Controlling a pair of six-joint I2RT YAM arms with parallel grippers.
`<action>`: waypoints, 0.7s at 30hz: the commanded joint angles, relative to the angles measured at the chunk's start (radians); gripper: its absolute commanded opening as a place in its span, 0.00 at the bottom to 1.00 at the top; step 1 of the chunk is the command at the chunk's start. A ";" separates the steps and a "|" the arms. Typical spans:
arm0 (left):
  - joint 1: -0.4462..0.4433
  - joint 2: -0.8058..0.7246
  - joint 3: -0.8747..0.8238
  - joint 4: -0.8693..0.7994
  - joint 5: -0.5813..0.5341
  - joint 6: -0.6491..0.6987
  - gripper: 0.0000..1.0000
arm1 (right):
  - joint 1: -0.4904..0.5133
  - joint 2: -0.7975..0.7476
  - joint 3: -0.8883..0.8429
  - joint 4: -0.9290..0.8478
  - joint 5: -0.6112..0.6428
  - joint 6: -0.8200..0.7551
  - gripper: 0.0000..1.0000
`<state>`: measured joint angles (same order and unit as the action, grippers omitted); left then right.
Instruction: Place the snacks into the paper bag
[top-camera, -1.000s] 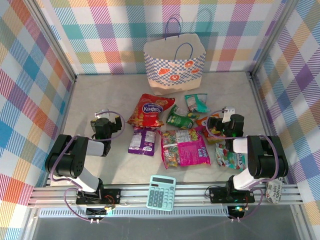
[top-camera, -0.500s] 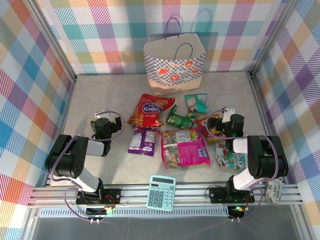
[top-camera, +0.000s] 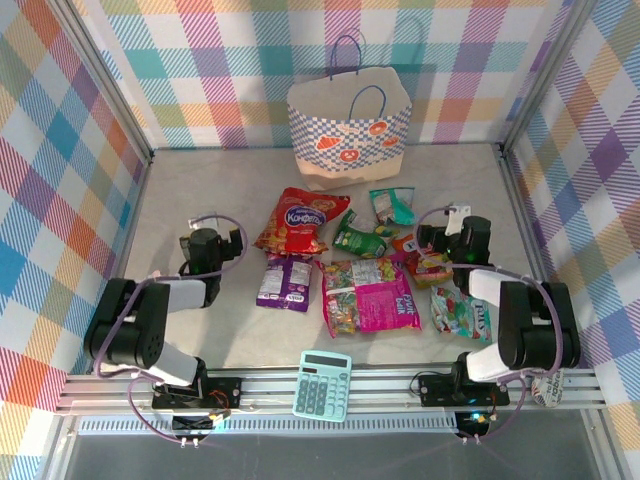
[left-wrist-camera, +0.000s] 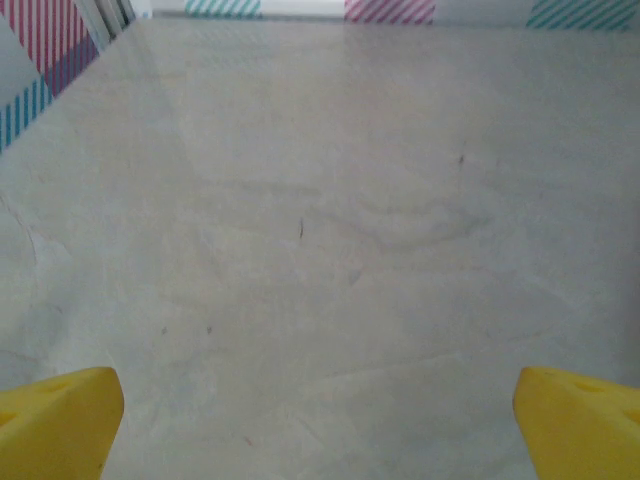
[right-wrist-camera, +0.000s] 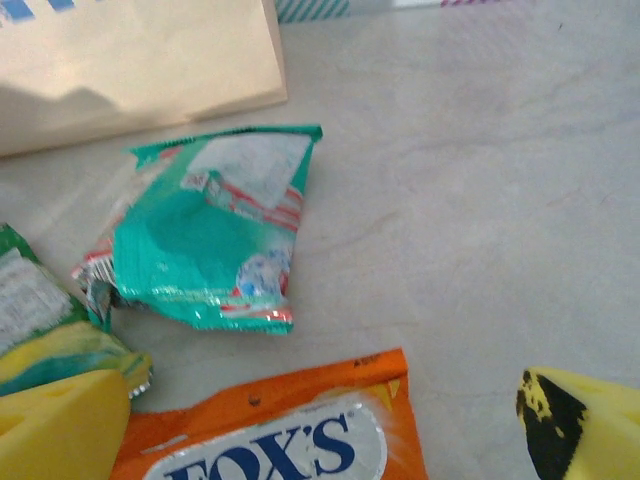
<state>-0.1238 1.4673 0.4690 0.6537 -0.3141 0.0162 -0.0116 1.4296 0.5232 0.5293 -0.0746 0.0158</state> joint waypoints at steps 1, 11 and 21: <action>-0.011 -0.101 0.061 -0.141 0.000 0.013 1.00 | 0.010 -0.069 0.048 -0.153 0.041 0.025 0.99; -0.048 -0.306 0.317 -0.646 0.030 -0.022 1.00 | 0.011 -0.202 0.280 -0.528 0.117 0.027 0.99; -0.165 -0.444 0.465 -0.879 -0.068 -0.084 0.98 | 0.020 -0.247 0.464 -0.648 0.060 0.050 0.99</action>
<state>-0.2779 1.0618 0.8814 -0.1139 -0.3439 -0.0151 -0.0036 1.1957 0.9348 -0.0551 0.0101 0.0475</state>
